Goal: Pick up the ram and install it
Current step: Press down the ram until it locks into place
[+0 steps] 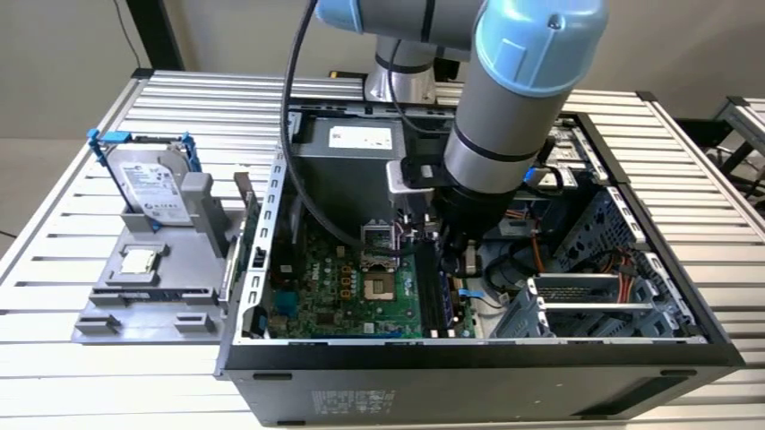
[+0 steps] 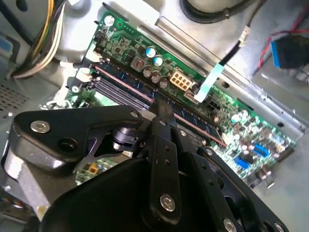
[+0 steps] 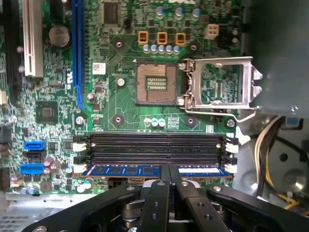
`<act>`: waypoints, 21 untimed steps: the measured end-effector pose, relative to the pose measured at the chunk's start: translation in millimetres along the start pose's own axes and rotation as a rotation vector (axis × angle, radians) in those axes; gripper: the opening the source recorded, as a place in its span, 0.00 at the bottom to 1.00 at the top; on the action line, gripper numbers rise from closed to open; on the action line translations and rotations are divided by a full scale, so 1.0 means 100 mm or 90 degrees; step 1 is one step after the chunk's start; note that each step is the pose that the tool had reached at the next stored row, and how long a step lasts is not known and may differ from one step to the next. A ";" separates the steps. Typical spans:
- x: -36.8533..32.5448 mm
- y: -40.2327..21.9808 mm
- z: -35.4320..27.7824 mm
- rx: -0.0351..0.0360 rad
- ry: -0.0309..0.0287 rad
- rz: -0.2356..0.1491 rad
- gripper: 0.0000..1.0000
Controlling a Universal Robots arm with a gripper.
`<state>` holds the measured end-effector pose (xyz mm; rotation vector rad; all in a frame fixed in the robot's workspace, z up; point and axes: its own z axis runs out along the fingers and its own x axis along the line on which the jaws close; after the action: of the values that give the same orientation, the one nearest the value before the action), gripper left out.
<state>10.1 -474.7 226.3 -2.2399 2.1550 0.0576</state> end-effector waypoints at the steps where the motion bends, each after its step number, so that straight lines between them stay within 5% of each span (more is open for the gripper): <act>1: 0.001 0.001 0.017 -0.0006 0.0001 -0.011 0.00; 7: 0.002 0.003 0.082 -0.0028 0.0023 -0.059 0.00; 9: -0.006 0.003 0.015 -0.0016 -0.0013 -0.059 0.00; 21: -0.030 0.005 -0.539 -0.0020 0.0001 -0.059 0.00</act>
<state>9.7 -474.4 280.2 -2.3380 2.0492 0.0585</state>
